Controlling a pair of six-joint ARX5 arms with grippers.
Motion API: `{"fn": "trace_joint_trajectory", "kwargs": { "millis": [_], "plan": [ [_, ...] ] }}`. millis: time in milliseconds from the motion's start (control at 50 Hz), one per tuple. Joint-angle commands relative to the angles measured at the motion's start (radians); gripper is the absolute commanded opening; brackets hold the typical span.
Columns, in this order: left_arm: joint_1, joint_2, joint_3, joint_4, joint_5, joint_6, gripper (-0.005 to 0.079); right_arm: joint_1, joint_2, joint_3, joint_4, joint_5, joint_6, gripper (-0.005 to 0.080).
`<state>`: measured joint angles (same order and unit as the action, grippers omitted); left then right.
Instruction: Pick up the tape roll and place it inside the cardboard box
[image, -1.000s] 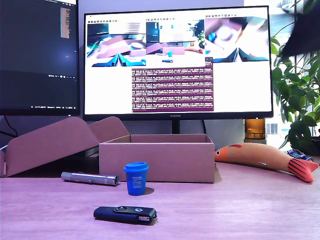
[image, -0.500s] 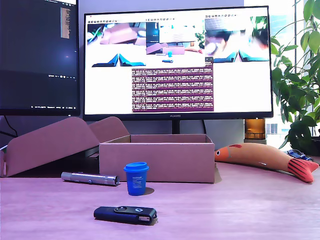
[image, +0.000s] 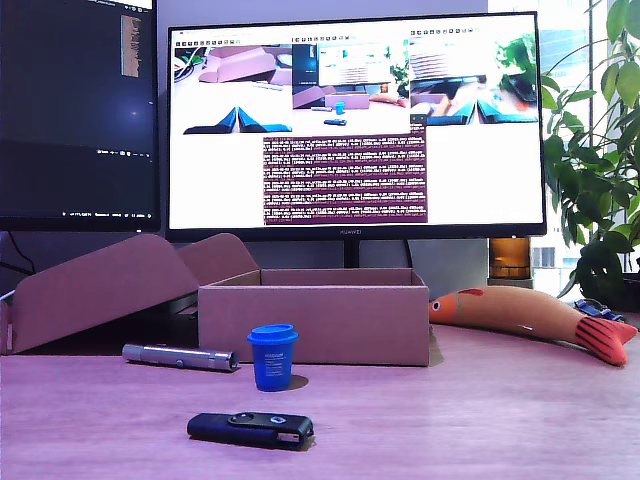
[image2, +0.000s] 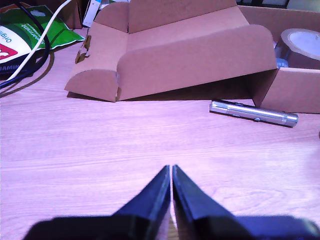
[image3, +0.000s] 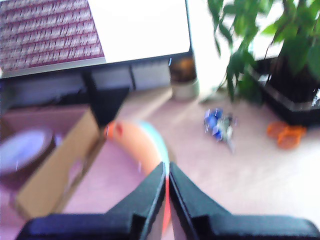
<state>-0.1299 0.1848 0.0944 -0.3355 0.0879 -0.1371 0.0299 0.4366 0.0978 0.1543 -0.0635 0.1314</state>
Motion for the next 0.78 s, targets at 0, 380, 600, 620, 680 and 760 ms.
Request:
{"fn": "trace_joint_trajectory", "kwargs": {
  "millis": [0,380,600,620,680,760],
  "plan": [
    [0.001,-0.002,-0.023,0.008,0.002,-0.005,-0.0019,0.015,-0.045,-0.031,-0.024,0.003,-0.001,0.0],
    [0.001,-0.002,-0.023,0.008,0.002,-0.005,-0.0019,0.081,-0.373,-0.049,-0.237,0.09,-0.052,0.0],
    [0.001,-0.002,-0.023,0.008,0.002,-0.005,-0.0019,0.087,-0.435,-0.049,-0.295,0.1,-0.059,0.0],
    [0.001,-0.002,-0.023,0.008,0.002,-0.005,-0.0019,0.087,-0.435,-0.049,-0.302,0.1,-0.061,0.0],
    [0.001,-0.002,-0.023,0.008,0.002,-0.005,-0.0019,0.087,-0.435,-0.049,-0.325,0.1,-0.061,0.0],
    [0.001,-0.002,-0.023,0.008,0.002,-0.005,-0.0019,0.088,-0.435,-0.049,-0.348,0.098,-0.06,0.0]
  ]
}}
